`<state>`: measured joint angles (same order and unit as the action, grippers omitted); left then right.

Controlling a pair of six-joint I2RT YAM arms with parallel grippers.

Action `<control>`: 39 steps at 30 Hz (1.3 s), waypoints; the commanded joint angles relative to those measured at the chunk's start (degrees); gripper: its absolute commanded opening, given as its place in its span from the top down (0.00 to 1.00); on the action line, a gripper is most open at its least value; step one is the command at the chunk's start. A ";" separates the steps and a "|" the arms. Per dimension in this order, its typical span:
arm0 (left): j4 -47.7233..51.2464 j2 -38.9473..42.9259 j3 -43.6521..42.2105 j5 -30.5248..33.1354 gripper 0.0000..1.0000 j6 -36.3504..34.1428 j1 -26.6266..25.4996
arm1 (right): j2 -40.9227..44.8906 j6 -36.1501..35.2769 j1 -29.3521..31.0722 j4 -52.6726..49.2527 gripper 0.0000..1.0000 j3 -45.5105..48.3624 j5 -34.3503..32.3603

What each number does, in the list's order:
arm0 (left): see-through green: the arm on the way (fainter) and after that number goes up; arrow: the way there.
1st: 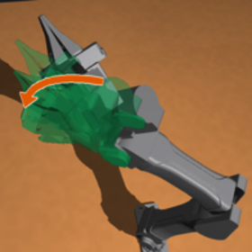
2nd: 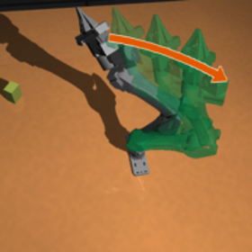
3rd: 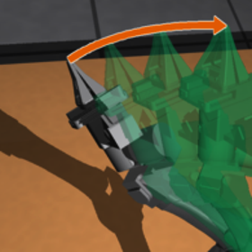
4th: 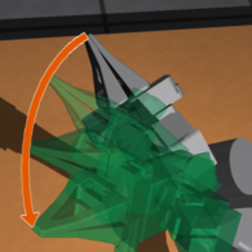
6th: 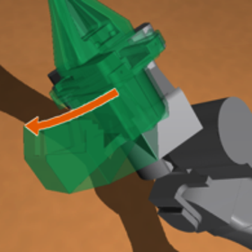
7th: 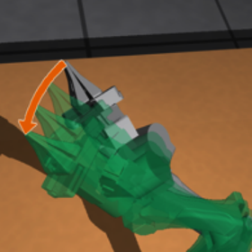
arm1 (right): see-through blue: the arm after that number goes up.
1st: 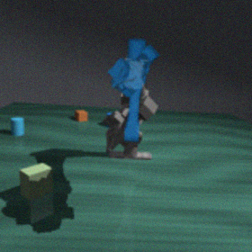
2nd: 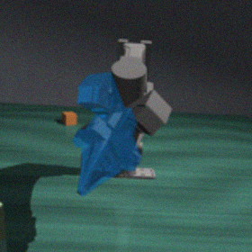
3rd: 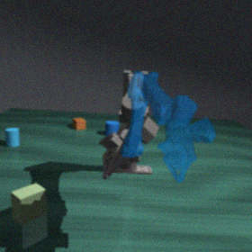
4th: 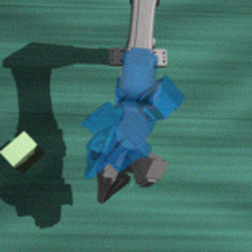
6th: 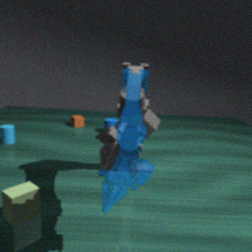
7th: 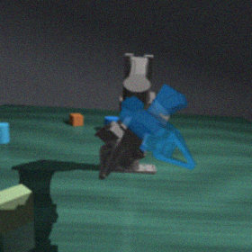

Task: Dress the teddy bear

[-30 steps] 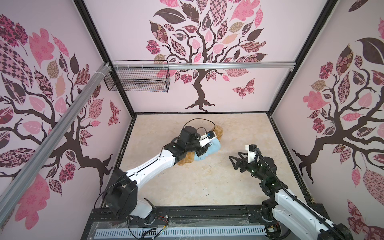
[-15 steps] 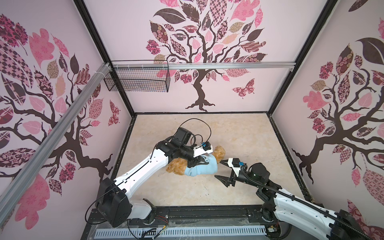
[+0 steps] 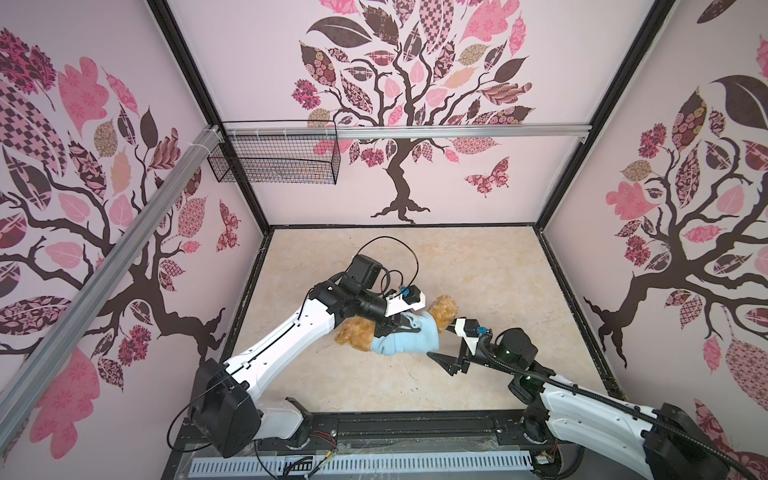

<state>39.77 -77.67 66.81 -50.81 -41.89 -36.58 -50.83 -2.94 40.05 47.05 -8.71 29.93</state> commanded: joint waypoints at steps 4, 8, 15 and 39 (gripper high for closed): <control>-0.45 -0.22 -0.90 -4.17 0.82 -3.60 -1.24 | -0.74 -1.77 0.28 5.68 0.09 -1.50 4.71; 0.61 -1.50 -0.30 -3.12 0.82 -4.42 -2.01 | -0.74 -1.74 0.68 6.68 0.10 -1.14 5.66; -1.07 -1.66 -0.26 -4.17 0.82 -4.03 -3.04 | -4.84 -2.85 1.36 6.82 0.13 -1.59 5.63; 5.17 12.99 -4.03 14.98 0.38 -4.38 -4.35 | -3.64 -9.91 5.05 1.07 0.84 -1.38 -6.27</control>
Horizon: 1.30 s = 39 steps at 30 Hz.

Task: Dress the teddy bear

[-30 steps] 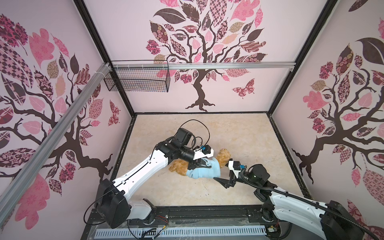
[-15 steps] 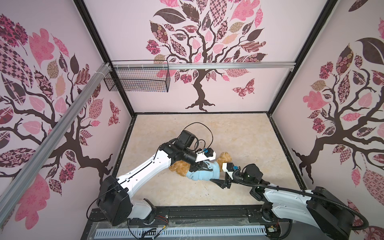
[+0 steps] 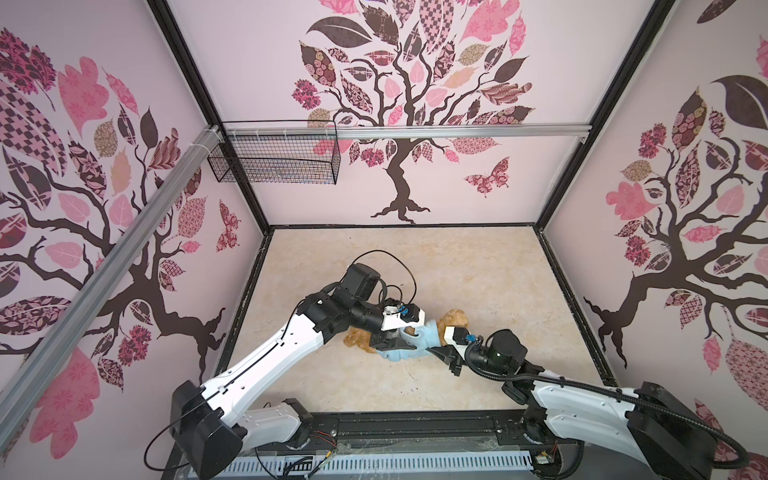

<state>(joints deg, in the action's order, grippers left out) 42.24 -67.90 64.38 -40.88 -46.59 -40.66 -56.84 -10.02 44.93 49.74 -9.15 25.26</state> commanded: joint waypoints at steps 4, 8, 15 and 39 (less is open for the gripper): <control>2.46 8.27 -1.97 10.15 0.46 2.86 -0.42 | 4.25 -3.46 0.16 -1.53 0.86 -0.50 -2.75; 3.09 9.46 0.23 13.61 0.61 4.43 -2.46 | 4.50 -5.28 0.26 -2.96 0.87 -1.16 -2.20; 6.96 5.66 6.30 17.16 0.76 4.04 -6.57 | 4.79 -6.88 0.72 -5.30 0.87 -2.46 -2.23; 14.83 -5.53 11.51 24.21 0.88 -3.22 -8.99 | 5.03 -4.29 1.06 -2.02 0.86 -2.02 -1.58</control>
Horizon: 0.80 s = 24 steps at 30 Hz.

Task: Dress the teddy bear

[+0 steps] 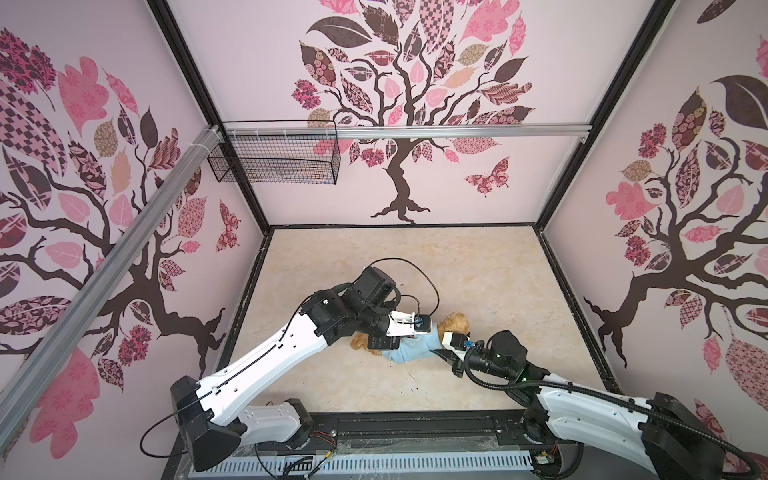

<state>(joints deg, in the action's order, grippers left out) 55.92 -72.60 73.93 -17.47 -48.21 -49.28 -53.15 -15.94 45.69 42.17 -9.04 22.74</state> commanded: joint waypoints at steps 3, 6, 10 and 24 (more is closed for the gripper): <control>-0.29 -1.69 1.74 -1.10 0.83 -1.44 -0.56 | 0.88 2.64 0.35 7.09 0.86 -2.23 1.41; -2.73 -1.93 1.07 -4.21 0.77 -0.47 -0.56 | 0.43 3.37 0.33 8.08 0.87 -2.35 1.67; -5.68 -2.15 -0.10 -5.64 0.72 0.66 -0.56 | 0.41 3.64 0.29 8.25 0.87 -2.31 1.90; -12.70 -3.60 -2.02 -5.23 0.59 4.59 -0.56 | -0.82 2.67 0.43 9.58 0.87 -1.72 4.02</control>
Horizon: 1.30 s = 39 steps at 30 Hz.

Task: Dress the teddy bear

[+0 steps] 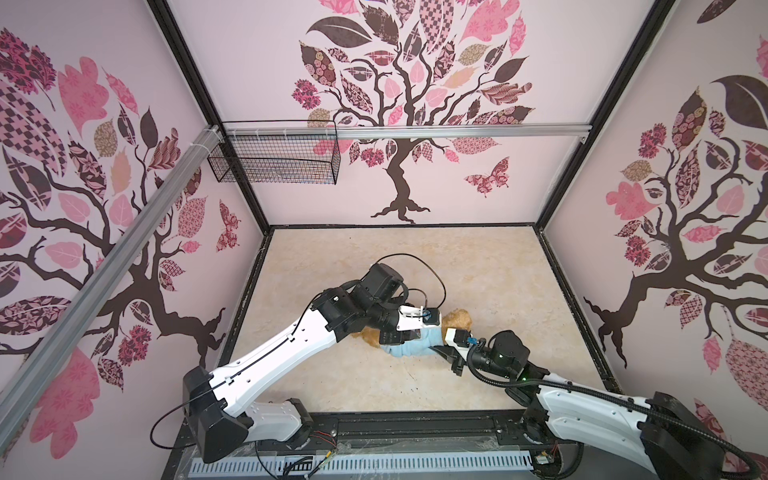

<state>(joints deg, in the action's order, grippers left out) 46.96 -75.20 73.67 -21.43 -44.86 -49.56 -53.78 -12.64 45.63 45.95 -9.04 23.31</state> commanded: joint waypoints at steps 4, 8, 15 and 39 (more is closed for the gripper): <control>-0.06 -3.28 -1.01 -2.54 0.58 0.47 -0.32 | -0.04 -0.75 0.54 5.91 0.87 -2.41 3.67; 4.96 -6.31 0.14 -4.19 0.60 -0.12 -0.30 | -0.03 0.02 0.57 6.84 0.87 -3.62 4.09; 4.33 -8.80 -1.36 -7.51 0.64 0.13 -0.98 | -3.37 5.14 0.57 14.10 0.87 -6.04 5.59; -26.40 17.53 -15.73 -28.17 1.00 29.41 15.72 | 2.89 13.08 0.50 16.72 0.93 7.74 -12.54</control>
<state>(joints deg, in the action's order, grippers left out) 28.86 -60.64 60.07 -43.57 -22.31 -36.53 -51.27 -0.80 46.68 62.15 -2.28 15.05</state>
